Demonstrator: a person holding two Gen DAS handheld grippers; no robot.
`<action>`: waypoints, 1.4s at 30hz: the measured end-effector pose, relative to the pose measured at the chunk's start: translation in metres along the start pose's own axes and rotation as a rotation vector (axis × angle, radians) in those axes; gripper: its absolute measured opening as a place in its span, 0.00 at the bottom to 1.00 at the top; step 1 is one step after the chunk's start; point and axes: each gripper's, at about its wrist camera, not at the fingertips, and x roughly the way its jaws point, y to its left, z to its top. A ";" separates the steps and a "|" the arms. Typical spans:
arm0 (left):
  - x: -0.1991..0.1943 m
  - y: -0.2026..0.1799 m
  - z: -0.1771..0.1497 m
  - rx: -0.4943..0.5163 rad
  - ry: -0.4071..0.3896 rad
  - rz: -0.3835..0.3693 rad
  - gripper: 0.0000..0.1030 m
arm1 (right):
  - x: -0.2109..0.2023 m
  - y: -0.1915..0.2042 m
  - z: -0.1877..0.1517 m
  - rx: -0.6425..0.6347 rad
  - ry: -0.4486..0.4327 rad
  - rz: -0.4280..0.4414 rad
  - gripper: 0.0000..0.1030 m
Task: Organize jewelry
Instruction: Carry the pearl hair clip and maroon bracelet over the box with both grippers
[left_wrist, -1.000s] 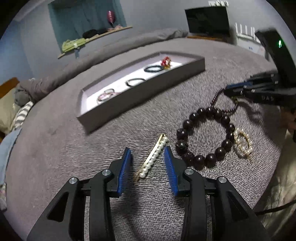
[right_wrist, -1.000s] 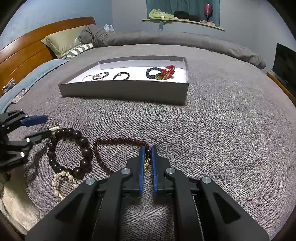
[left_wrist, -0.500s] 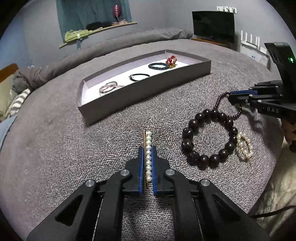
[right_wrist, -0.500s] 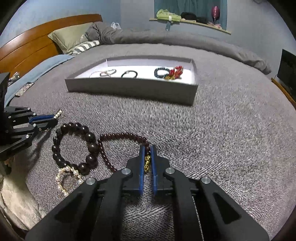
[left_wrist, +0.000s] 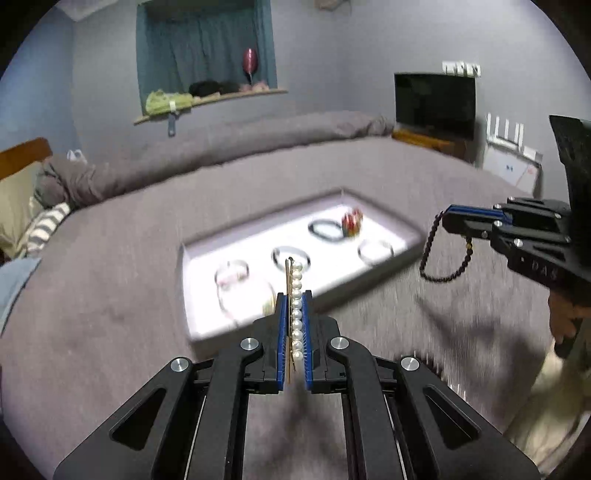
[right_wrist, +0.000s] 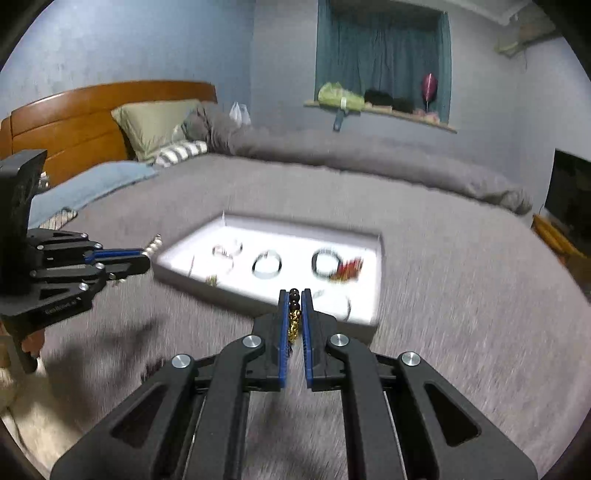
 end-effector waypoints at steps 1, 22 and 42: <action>0.003 0.002 0.009 -0.008 -0.013 -0.005 0.08 | 0.003 0.001 0.006 0.000 -0.012 -0.004 0.06; 0.157 0.046 0.074 -0.211 0.184 -0.026 0.08 | 0.114 -0.024 0.037 0.100 0.078 0.223 0.06; 0.189 0.054 0.049 -0.227 0.325 -0.029 0.08 | 0.169 -0.017 0.003 0.027 0.284 0.042 0.06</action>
